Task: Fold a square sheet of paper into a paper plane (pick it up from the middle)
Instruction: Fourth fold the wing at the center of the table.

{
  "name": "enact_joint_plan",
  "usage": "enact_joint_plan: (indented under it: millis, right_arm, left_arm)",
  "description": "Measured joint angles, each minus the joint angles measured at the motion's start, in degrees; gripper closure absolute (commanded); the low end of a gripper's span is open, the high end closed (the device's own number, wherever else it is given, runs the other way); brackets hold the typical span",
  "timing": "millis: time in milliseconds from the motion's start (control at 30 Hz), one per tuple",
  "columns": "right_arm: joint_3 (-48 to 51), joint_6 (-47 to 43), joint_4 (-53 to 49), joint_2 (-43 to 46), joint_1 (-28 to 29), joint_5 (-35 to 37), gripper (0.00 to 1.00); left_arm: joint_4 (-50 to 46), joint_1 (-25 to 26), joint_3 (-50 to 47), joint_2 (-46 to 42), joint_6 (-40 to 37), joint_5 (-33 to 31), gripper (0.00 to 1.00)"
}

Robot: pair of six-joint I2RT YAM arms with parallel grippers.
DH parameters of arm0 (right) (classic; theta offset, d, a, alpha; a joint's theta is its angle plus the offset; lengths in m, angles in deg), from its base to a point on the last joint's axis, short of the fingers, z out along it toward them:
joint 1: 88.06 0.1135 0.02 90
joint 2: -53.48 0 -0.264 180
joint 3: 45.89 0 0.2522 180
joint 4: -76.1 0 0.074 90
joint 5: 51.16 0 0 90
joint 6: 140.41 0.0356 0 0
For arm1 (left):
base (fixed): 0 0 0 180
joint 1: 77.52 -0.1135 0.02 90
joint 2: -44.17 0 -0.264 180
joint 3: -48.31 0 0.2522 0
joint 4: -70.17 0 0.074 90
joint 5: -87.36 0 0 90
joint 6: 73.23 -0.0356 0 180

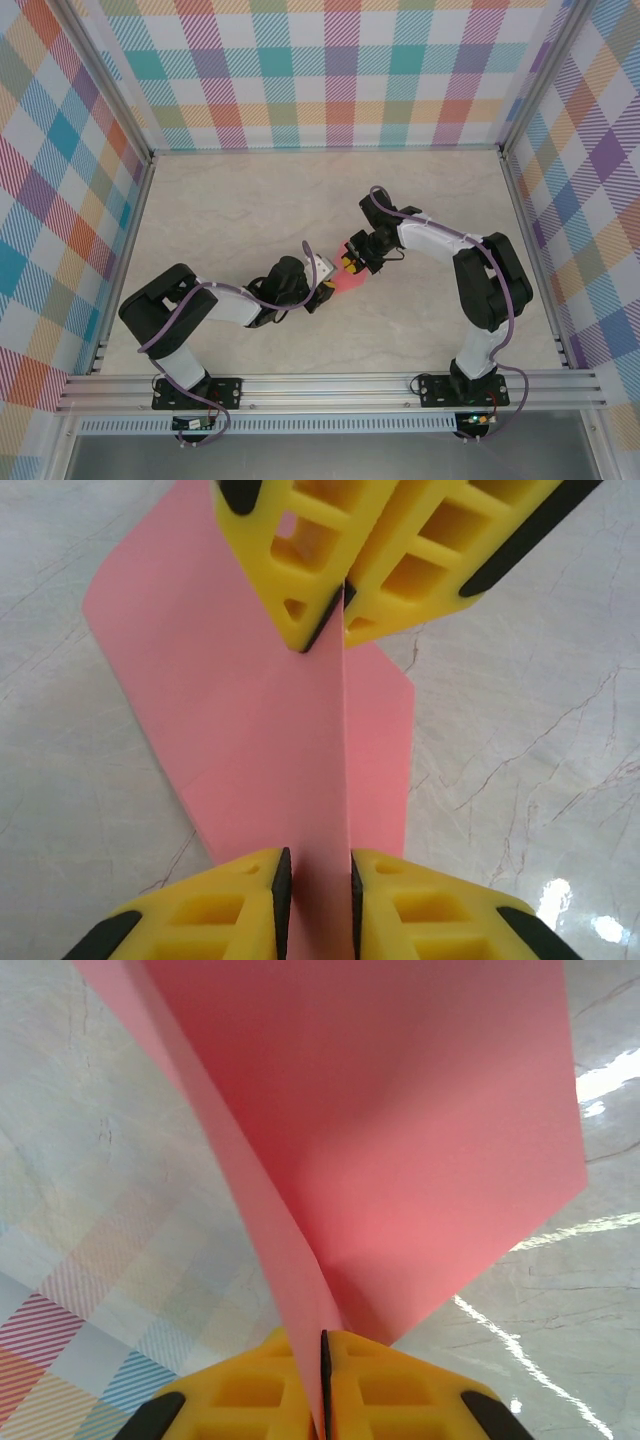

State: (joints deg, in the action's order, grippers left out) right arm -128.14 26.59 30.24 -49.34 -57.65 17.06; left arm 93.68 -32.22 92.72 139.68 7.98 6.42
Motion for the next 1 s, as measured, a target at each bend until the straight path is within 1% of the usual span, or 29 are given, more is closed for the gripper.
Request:
enact_joint_plan:
  millis: [267, 333, 400, 433, 500, 600, 667, 767, 1000]
  right_arm:
    - [0.0, -0.1, -0.4, 0.0, 0.0, -0.4, 0.87]
    - [0.0, -0.2, -0.4, 0.0, 0.0, -0.5, 0.85]
    - [0.0, -0.4, -0.3, 0.0, 0.0, -0.8, 0.77]
    - [0.0, -0.7, -0.3, 0.0, 0.0, -1.0, 0.72]
    - [0.0, -1.4, -0.3, 0.0, 0.0, -1.2, 0.57]
    - [0.0, -2.9, -0.4, 0.0, -0.1, -1.2, 0.40]
    - [0.0, -4.4, -0.2, 0.0, -0.5, -1.0, 0.33]
    - [1.4, -6.5, 1.6, 1.2, -1.0, -0.5, 0.28]
    - [7.3, -12.9, 5.8, 8.8, -3.5, 1.7, 0.25]
  left_arm:
    - [0.8, 0.0, 2.1, 0.9, 2.2, 0.7, 0.75]
    - [0.9, 0.0, 2.3, 1.0, 2.6, 0.9, 0.80]
    - [0.9, 0.0, 2.7, 1.4, 3.0, 1.0, 0.86]
    - [0.8, 0.0, 2.9, 1.6, 3.2, 1.0, 0.87]
    - [0.9, 0.0, 3.2, 2.2, 3.6, 1.0, 0.90]
    - [1.2, 0.0, 3.3, 2.8, 4.7, 1.0, 0.91]
    - [1.8, 0.0, 3.3, 3.1, 5.7, 1.0, 0.91]
    - [2.5, 0.0, 3.1, 3.2, 7.9, 1.0, 0.91]
    - [4.0, 0.0, 1.9, 3.2, 14.2, 0.9, 0.92]
